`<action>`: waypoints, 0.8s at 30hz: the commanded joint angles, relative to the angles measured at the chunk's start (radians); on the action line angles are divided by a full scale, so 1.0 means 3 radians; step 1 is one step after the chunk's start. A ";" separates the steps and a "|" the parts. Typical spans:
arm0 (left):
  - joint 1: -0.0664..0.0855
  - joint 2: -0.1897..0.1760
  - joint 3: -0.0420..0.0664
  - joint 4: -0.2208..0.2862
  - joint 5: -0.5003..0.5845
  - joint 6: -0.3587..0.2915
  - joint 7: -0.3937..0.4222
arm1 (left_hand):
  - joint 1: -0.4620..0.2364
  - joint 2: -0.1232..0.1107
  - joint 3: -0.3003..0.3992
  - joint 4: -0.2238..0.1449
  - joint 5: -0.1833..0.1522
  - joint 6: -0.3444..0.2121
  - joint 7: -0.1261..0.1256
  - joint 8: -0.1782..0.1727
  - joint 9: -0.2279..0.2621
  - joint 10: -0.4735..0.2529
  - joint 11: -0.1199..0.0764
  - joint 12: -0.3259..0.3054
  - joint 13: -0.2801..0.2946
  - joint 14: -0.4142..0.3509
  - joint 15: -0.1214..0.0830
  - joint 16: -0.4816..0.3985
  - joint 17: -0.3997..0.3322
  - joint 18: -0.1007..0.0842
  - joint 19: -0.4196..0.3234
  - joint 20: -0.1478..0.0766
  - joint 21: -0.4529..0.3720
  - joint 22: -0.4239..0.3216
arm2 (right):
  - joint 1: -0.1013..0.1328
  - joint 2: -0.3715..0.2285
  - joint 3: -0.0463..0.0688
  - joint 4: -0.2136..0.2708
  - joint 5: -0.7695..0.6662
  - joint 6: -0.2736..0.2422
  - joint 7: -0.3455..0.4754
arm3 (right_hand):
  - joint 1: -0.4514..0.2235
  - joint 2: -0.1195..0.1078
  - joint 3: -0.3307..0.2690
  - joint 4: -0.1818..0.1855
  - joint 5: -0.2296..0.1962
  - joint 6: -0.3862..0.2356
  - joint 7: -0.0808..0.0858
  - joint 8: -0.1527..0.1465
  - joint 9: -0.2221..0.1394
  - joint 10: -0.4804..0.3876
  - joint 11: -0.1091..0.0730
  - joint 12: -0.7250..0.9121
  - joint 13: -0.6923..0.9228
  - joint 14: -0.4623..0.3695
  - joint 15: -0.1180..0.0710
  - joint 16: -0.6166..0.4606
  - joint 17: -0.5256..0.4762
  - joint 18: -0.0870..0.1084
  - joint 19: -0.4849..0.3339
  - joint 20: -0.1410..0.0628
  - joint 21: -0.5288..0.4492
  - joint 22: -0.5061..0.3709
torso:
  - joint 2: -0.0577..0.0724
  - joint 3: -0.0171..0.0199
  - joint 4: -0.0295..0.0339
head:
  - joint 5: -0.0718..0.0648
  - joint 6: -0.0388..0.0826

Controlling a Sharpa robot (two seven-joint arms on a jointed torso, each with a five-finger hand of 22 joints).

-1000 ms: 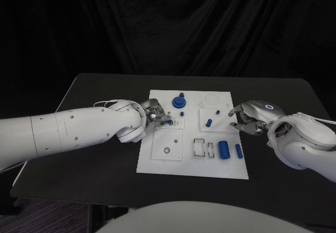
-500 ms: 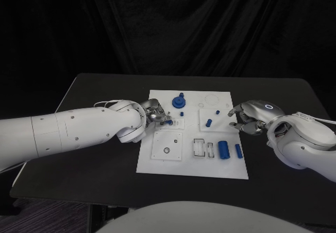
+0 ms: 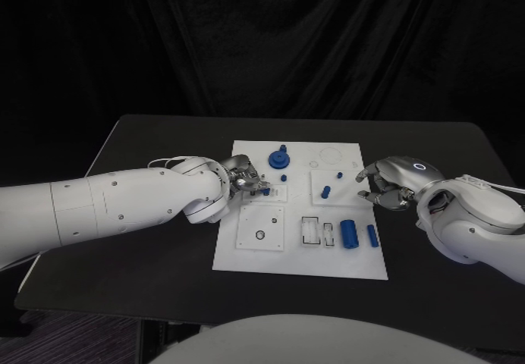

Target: Assemble the parts on the task board

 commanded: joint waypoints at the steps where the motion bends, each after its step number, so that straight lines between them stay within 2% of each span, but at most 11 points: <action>1: -0.0025 -0.0001 -0.0013 0.0005 0.0015 0.0093 -0.0027 | -0.0010 0.0024 0.0005 0.0015 -0.0017 -0.0003 -0.0027 -0.0016 -0.0002 0.0339 -0.0011 0.0012 0.0878 0.0347 -0.0004 0.0009 0.0878 0.0017 -0.0017 0.0002 -0.0022 0.0615 | -0.0007 -0.0001 0.0001 0.0004 0.0001 0.0000 -0.0068 | 0.0005 -0.0010 0.0011 -0.0001 0.0005 0.0010 0.0006 -0.0014 -0.0005 -0.0011 -0.0002 -0.0001 0.0109 -0.0016 0.0007 -0.0005 0.0219 0.0031 -0.0015 0.0001 -0.0001 0.0386 | 0.0001 0.0000 -0.0002 | 0.0006 0.0001; 10: -0.0026 -0.0026 -0.0013 0.0021 0.0015 0.0101 -0.0035 | 0.0006 0.0027 0.0012 0.0004 -0.0002 -0.0005 -0.0029 -0.0020 -0.0005 0.0339 -0.0012 0.0012 0.0878 0.0347 -0.0005 0.0009 0.0878 0.0017 -0.0018 0.0002 -0.0025 0.0614 | -0.0007 -0.0003 0.0001 0.0004 0.0001 0.0003 -0.0073 | 0.0008 -0.0010 0.0014 -0.0003 0.0006 0.0012 0.0006 -0.0014 -0.0006 -0.0010 -0.0002 -0.0001 0.0109 -0.0016 0.0007 -0.0005 0.0219 0.0031 -0.0015 0.0001 -0.0001 0.0386 | 0.0002 0.0001 0.0003 | 0.0001 0.0001; 23: -0.0027 -0.0034 -0.0013 0.0022 0.0015 0.0115 -0.0035 | 0.0010 0.0032 0.0015 0.0002 0.0010 -0.0002 -0.0028 -0.0021 -0.0006 0.0339 -0.0011 0.0012 0.0878 0.0347 -0.0005 0.0009 0.0878 0.0017 -0.0018 0.0002 -0.0025 0.0614 | -0.0009 -0.0002 0.0001 -0.0002 0.0002 0.0006 -0.0075 | 0.0009 -0.0010 0.0015 -0.0004 0.0007 0.0012 0.0006 -0.0015 -0.0007 -0.0012 -0.0002 -0.0002 0.0107 -0.0016 0.0007 -0.0004 0.0219 0.0031 -0.0015 0.0001 -0.0003 0.0386 | 0.0000 -0.0001 0.0000 | 0.0010 0.0001; 24: -0.0027 -0.0033 -0.0013 0.0019 0.0015 0.0116 -0.0034 | -0.0011 0.0030 0.0000 0.0019 -0.0021 -0.0001 -0.0022 -0.0026 -0.0010 0.0339 -0.0007 0.0012 0.0878 0.0347 -0.0003 0.0009 0.0878 0.0017 -0.0018 0.0003 -0.0027 0.0614 | -0.0009 -0.0002 0.0001 -0.0003 0.0002 0.0006 -0.0075 | 0.0009 -0.0010 0.0015 -0.0004 0.0007 0.0012 0.0006 -0.0015 -0.0007 -0.0012 -0.0002 -0.0002 0.0107 -0.0016 0.0007 -0.0004 0.0219 0.0031 -0.0015 0.0001 -0.0003 0.0386 | 0.0000 -0.0002 0.0000 | 0.0012 0.0001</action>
